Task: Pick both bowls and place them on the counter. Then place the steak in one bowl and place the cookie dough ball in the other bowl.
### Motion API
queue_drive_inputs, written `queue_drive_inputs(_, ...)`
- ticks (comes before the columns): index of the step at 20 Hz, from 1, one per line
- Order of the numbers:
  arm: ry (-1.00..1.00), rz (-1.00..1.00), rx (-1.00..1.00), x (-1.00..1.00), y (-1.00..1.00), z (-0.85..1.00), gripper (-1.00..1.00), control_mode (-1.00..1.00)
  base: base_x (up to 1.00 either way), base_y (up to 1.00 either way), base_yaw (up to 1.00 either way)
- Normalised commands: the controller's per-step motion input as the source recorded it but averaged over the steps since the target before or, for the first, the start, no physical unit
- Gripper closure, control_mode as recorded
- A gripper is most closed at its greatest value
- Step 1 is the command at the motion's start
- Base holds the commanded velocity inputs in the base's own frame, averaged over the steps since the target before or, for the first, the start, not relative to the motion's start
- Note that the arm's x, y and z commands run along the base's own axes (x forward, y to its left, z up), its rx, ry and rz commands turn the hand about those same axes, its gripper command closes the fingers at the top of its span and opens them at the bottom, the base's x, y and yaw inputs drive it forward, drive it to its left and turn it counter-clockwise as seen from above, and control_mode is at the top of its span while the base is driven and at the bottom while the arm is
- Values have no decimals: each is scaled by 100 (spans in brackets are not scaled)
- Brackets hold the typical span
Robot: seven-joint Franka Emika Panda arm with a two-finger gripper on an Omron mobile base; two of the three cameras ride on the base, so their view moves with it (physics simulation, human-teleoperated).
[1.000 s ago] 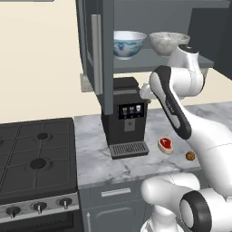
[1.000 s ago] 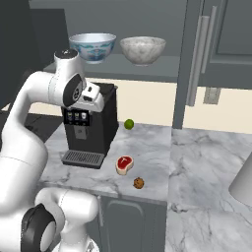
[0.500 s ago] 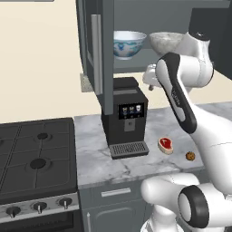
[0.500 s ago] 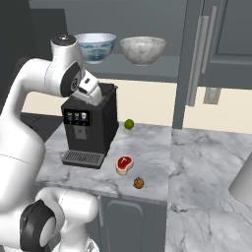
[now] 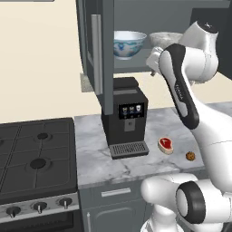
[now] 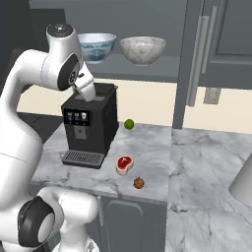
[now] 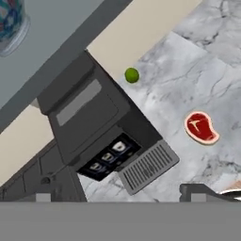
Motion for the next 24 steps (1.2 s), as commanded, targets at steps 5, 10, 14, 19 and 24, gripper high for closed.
queue_drive_inputs(5,-11,-16,26,8,0,36,-100,-100,0,0,0)
queue_drive_inputs(10,-19,-8,25,-5,0,29,-100,-100,0,0,0)
queue_drive_inputs(14,-23,-5,21,3,0,33,-100,-100,0,0,0)
queue_drive_inputs(19,-14,-7,17,17,0,31,-100,-100,0,0,0)
queue_drive_inputs(24,-3,-10,12,35,0,25,-100,-100,0,0,0)
